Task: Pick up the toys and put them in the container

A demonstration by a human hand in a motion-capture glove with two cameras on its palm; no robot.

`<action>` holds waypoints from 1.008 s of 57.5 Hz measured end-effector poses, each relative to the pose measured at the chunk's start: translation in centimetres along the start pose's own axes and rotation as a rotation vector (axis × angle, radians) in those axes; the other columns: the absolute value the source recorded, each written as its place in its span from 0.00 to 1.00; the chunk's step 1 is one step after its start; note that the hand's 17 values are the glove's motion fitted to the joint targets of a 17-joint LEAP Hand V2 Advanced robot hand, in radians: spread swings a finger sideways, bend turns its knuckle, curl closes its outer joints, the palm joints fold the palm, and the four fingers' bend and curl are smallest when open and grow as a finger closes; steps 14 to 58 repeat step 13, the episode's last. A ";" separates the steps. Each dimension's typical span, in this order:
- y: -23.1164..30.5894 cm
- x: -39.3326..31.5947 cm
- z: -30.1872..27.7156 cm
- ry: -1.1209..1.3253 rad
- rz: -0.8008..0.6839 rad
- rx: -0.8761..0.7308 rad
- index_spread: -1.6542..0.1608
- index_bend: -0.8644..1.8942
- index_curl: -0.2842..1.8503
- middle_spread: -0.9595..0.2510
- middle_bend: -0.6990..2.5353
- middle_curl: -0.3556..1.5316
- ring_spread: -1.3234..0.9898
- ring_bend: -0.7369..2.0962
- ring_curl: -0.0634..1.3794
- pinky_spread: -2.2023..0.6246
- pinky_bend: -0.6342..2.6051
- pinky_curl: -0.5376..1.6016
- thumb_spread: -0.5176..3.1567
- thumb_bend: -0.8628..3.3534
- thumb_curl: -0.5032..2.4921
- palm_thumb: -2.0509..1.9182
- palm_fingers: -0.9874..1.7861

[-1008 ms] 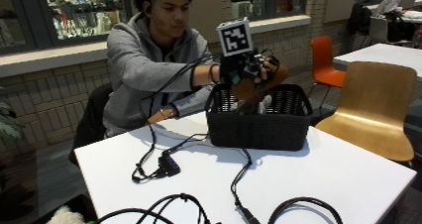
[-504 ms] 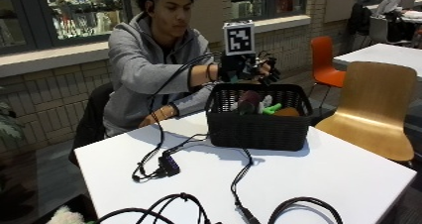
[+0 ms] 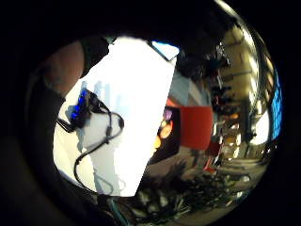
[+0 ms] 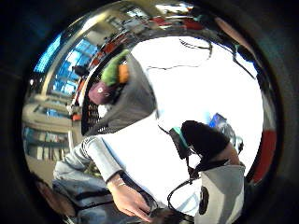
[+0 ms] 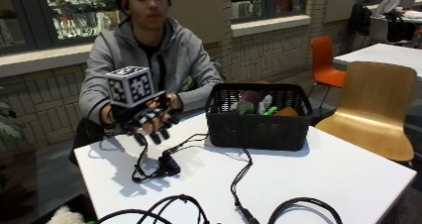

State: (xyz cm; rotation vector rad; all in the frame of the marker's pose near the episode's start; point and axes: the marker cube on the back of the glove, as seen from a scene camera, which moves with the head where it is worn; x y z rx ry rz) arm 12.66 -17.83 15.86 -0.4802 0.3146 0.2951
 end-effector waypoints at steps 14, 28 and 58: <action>4.2 7.8 4.1 -0.090 0.148 0.073 0.74 0.36 0.22 0.77 0.39 0.46 0.50 0.57 0.22 0.78 0.50 0.40 0.53 0.21 0.27 0.58 0.36; 4.2 7.8 4.1 -0.090 0.148 0.073 0.74 0.36 0.22 0.77 0.39 0.46 0.50 0.57 0.22 0.78 0.50 0.40 0.53 0.21 0.27 0.58 0.36; 4.2 7.8 4.1 -0.090 0.148 0.073 0.74 0.36 0.22 0.77 0.39 0.46 0.50 0.57 0.22 0.78 0.50 0.40 0.53 0.21 0.27 0.58 0.36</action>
